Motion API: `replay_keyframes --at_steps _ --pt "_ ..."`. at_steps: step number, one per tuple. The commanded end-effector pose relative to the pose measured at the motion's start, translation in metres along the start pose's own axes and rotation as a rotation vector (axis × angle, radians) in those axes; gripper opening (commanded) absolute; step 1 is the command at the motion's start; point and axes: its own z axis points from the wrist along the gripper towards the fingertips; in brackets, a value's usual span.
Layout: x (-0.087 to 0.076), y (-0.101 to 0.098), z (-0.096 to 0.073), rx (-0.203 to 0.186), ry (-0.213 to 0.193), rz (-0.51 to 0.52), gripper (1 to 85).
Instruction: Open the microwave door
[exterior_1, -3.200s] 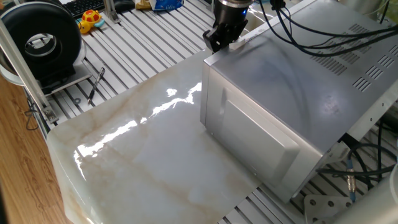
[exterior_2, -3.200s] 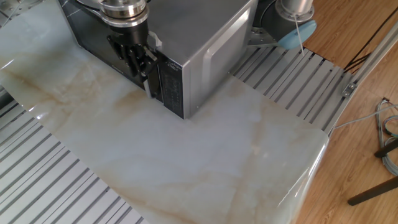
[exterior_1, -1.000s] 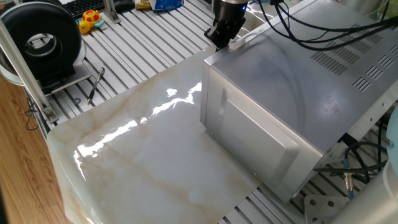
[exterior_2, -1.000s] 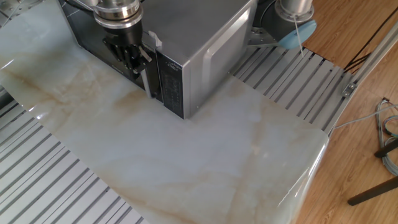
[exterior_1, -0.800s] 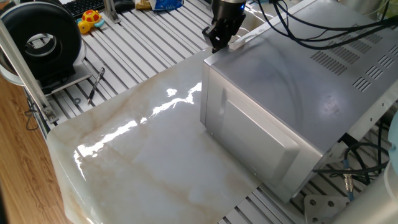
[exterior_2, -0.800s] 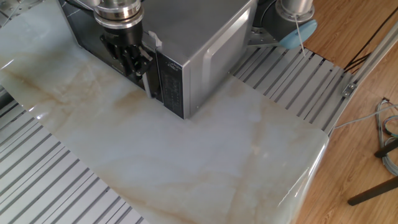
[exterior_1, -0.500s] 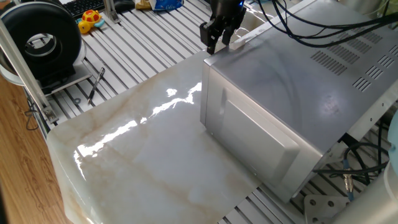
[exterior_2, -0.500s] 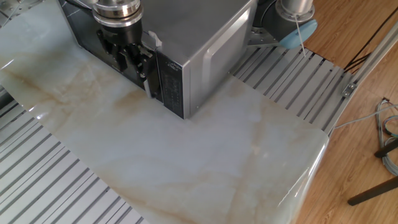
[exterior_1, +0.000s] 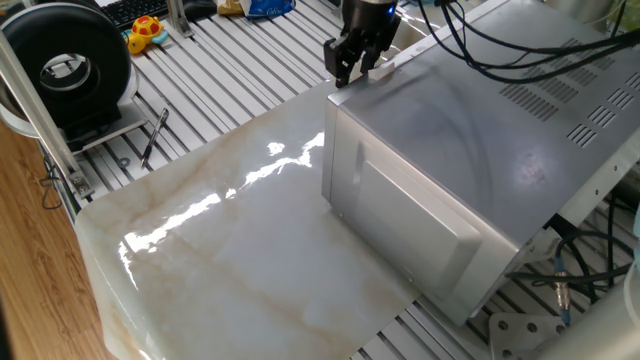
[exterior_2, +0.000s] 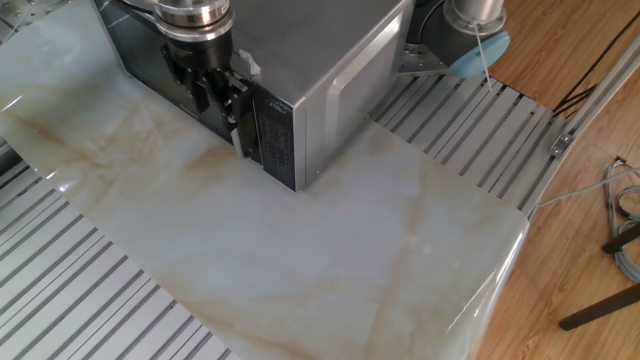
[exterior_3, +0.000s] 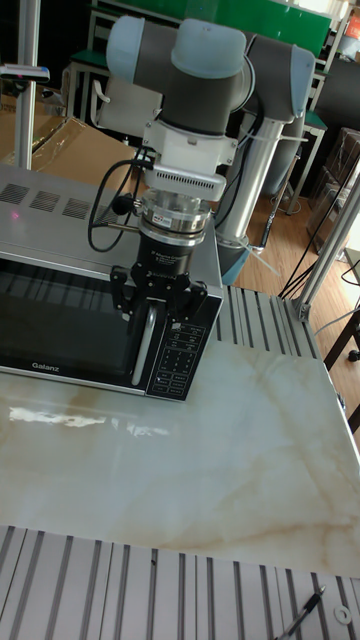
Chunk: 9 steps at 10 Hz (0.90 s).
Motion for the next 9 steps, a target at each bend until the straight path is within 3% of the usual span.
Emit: replay_keyframes --at_steps 1,3,9 --pt "0.0041 0.0075 0.0066 -0.008 -0.002 0.026 49.0" --pt "0.0044 0.0072 0.0079 -0.008 -0.004 0.024 43.7" --pt "0.0088 0.0021 0.0058 -0.011 0.012 0.005 38.0"
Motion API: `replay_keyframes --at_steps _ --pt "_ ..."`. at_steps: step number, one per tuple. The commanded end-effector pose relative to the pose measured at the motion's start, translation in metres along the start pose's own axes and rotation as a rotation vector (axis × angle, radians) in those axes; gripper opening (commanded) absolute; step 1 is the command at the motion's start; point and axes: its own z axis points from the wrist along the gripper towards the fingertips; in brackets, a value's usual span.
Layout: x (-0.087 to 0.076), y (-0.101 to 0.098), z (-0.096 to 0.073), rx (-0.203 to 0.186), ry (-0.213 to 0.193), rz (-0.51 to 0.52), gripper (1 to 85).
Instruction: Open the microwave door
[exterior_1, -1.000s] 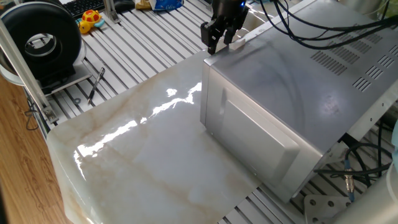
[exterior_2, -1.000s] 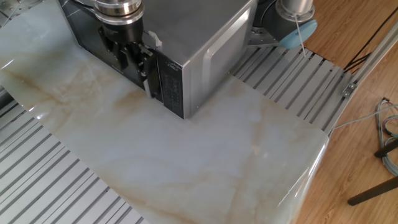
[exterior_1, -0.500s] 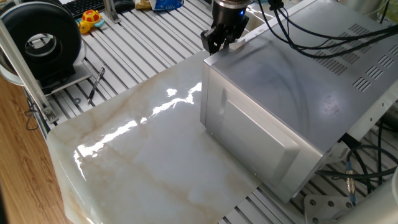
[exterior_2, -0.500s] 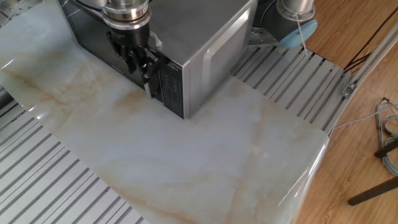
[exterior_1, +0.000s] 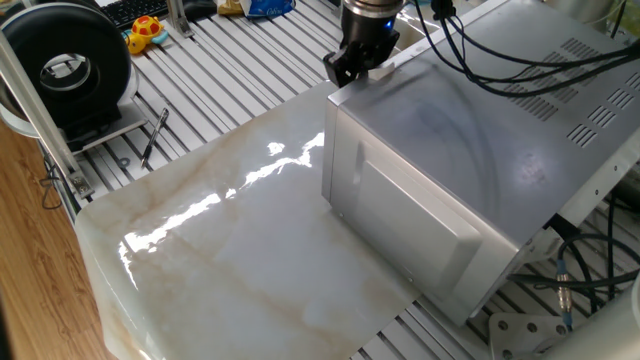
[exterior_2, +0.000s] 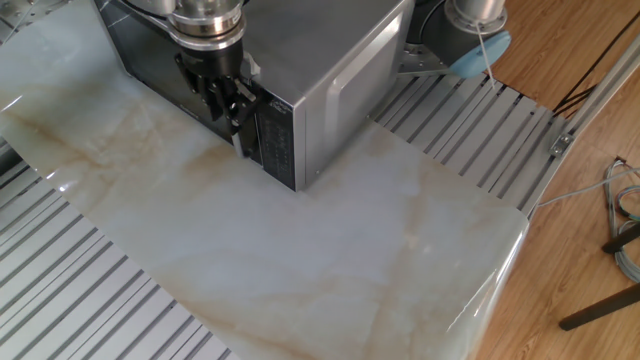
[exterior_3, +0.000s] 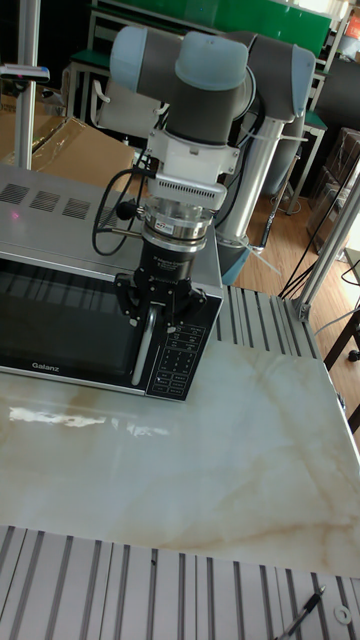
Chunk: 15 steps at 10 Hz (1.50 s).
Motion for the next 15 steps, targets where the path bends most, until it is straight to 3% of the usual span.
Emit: replay_keyframes --at_steps 1,9,10,11,12,13,15 --pt "0.003 0.001 -0.003 -0.017 0.008 -0.002 37.3" --pt "0.001 0.001 0.002 -0.023 0.002 -0.005 26.7" --pt "0.0 0.0 0.003 -0.018 0.005 0.006 8.3" --pt "-0.001 0.002 0.001 -0.013 0.02 0.015 1.3" --pt "-0.003 0.004 -0.002 -0.002 0.029 0.016 1.3" --pt "-0.004 0.004 0.0 -0.01 0.019 0.007 1.3" --pt "-0.013 0.0 0.006 -0.081 -0.007 -0.035 1.3"
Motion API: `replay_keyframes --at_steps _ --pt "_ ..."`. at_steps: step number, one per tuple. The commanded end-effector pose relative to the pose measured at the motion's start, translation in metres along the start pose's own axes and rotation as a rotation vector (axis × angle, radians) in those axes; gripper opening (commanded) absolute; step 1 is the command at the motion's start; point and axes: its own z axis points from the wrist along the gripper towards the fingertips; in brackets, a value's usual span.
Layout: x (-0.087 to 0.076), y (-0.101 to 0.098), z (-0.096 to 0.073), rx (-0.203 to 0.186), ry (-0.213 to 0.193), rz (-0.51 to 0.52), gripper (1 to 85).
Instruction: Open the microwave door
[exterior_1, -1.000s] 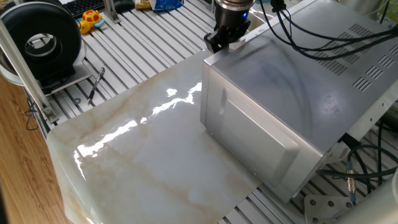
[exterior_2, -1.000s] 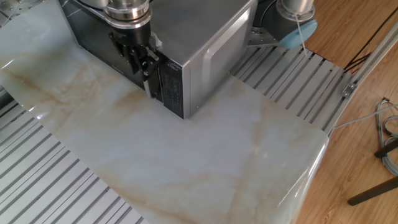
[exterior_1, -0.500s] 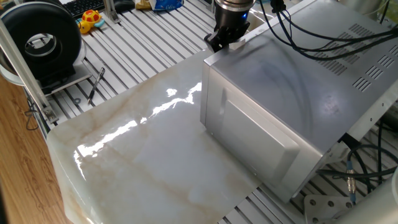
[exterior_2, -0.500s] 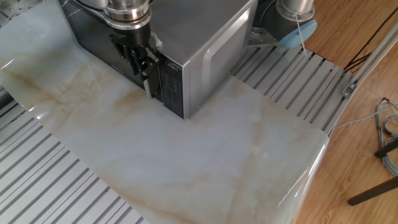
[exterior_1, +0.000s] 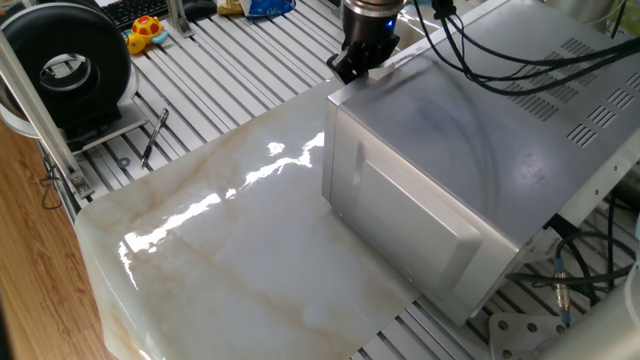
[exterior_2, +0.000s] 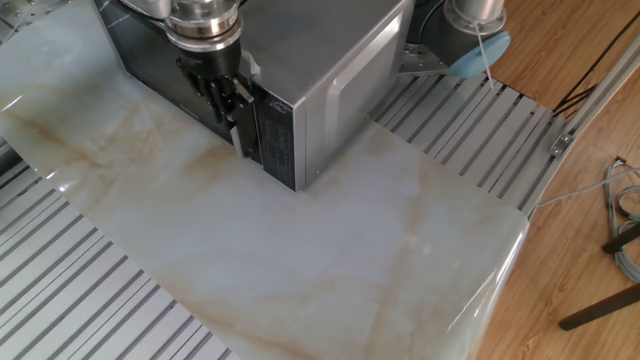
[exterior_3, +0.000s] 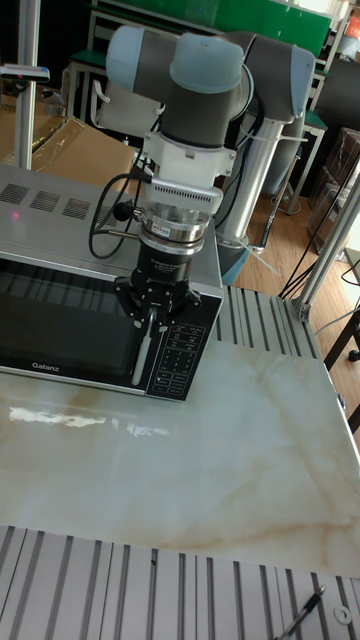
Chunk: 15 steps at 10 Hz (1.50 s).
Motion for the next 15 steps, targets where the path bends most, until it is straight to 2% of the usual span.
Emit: replay_keyframes --at_steps 1,2,3,4,5,6,7,8,9,12,13,14,15 --pt "-0.015 -0.006 0.0 -0.066 -0.019 -0.05 1.3" --pt "-0.02 -0.009 -0.005 -0.034 -0.003 -0.054 1.3" --pt "-0.024 -0.002 -0.009 -0.002 0.016 -0.037 1.3" --pt "-0.027 0.013 -0.001 0.024 0.017 -0.014 1.3" --pt "-0.032 0.034 0.018 0.04 -0.012 0.014 1.3" --pt "-0.039 0.045 0.027 -0.053 -0.019 0.004 1.3" --pt "-0.04 0.034 0.026 -0.082 -0.009 -0.015 1.3" --pt "-0.039 0.028 0.02 -0.045 0.024 -0.017 1.3" --pt "-0.041 0.037 0.014 -0.096 0.027 -0.013 1.3" --pt "-0.04 0.026 0.008 -0.037 0.034 -0.003 1.3" --pt "-0.044 0.008 0.004 0.022 0.012 -0.045 22.0" --pt "-0.048 0.005 -0.002 0.011 -0.034 -0.097 61.7" --pt "-0.044 0.0 -0.009 0.018 -0.039 -0.097 69.0"
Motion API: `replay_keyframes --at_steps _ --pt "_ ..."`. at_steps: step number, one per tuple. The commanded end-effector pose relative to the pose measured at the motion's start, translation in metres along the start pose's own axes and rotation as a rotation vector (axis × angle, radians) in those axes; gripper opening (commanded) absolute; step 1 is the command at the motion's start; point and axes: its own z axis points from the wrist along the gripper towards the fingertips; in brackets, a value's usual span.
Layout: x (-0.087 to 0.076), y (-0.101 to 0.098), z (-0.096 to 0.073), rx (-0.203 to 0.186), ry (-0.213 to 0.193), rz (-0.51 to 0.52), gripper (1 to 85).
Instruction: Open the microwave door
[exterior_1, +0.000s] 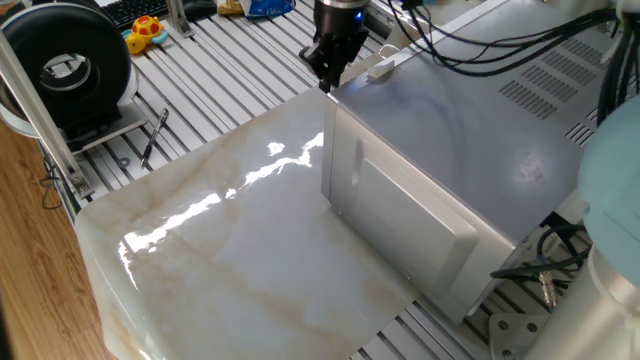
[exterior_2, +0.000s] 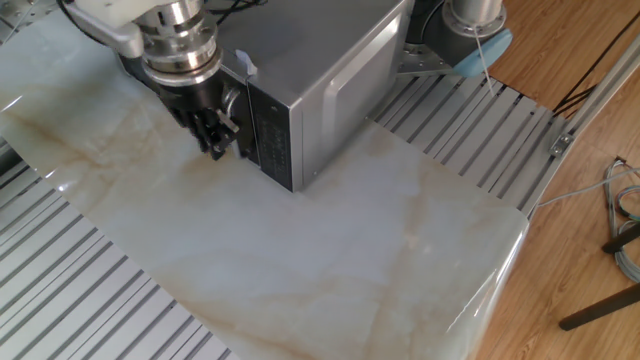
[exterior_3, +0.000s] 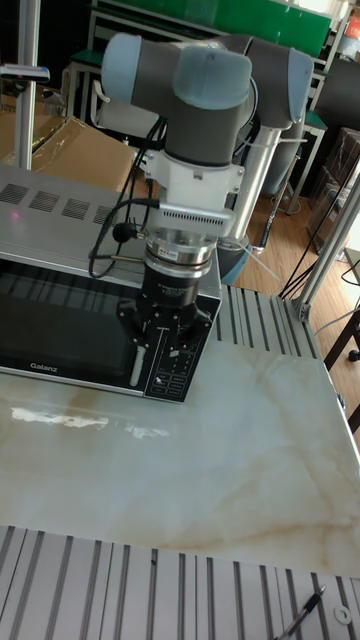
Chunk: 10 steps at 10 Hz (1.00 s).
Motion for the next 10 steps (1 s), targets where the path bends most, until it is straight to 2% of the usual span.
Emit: replay_keyframes --at_steps 1,2,3,5,6,7,8,10 --pt "0.004 -0.015 -0.019 0.023 -0.036 -0.033 69.0" --pt "0.011 -0.017 -0.023 0.019 -0.03 -0.019 66.7" --pt "0.019 -0.024 -0.024 0.035 -0.02 -0.008 61.0" --pt "0.031 -0.026 -0.014 0.026 -0.029 0.011 58.0" --pt "0.037 -0.021 -0.01 0.011 -0.031 0.026 57.0" --pt "0.042 -0.016 -0.01 0.009 -0.03 0.046 49.7" --pt "0.045 -0.016 -0.009 0.03 -0.031 0.058 45.3" --pt "0.044 -0.012 -0.005 0.036 -0.035 0.07 40.7"
